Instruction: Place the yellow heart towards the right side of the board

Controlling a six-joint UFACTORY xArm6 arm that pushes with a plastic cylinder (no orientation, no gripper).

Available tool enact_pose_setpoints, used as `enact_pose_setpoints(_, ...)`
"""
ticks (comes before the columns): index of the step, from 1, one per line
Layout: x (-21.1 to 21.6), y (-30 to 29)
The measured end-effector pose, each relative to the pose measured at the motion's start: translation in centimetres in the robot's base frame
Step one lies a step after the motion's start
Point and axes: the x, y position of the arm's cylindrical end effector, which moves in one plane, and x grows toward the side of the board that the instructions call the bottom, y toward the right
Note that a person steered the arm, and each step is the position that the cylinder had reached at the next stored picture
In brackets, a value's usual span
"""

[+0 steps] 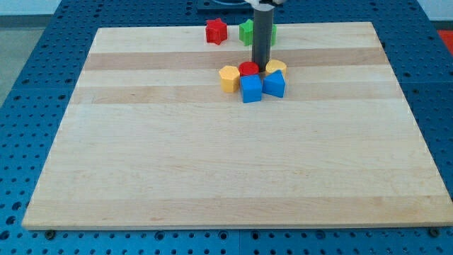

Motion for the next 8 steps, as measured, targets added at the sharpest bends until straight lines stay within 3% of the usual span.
enact_pose_setpoints(2,0.1,1.6)
enact_pose_setpoints(5,3.8,2.7)
enact_pose_setpoints(8,3.6,10.4)
